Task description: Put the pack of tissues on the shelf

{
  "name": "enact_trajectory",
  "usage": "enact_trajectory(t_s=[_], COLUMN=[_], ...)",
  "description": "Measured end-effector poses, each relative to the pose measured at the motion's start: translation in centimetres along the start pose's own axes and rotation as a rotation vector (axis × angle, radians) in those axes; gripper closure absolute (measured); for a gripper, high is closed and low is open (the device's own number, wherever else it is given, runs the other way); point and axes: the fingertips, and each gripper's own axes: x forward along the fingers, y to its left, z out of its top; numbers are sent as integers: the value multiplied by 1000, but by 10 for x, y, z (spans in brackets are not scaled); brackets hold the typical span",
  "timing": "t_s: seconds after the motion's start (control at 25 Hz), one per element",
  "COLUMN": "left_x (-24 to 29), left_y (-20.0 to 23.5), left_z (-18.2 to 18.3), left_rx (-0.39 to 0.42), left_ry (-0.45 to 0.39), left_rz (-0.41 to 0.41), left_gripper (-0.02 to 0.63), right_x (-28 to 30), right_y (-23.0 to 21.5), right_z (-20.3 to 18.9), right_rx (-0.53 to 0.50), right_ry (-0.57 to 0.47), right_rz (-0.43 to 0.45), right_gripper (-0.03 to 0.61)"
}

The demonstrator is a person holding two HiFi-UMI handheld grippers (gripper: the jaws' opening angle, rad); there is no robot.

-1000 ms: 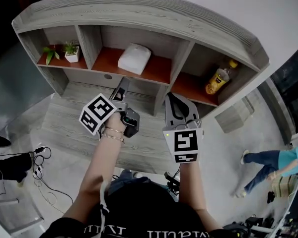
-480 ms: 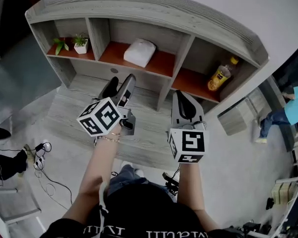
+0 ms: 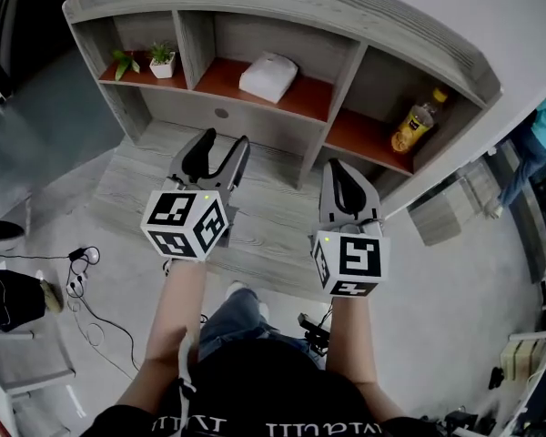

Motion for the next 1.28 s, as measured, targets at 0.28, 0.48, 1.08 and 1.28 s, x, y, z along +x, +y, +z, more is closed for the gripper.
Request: enact_trajectory(t_s=[0.28, 0.48, 1.08, 1.28], left_x=[-1, 5, 2, 2], left_y=[11, 8, 11, 4], left_z=[19, 39, 65, 67], left_rx=[185, 373, 389, 375], left_ry=[-47, -89, -179, -191], left_rz=[21, -65, -227, -249], left_gripper=[600, 600, 601, 600], right_x=[7, 21, 25, 17], right_y=[3, 3, 9, 6], right_z=[13, 27, 50, 53], right_rx=[-22, -23, -75, -82], right_ry=[-20, -23, -30, -37], right_rz=[-29, -63, -121, -130], right_gripper=[561, 561, 563, 563])
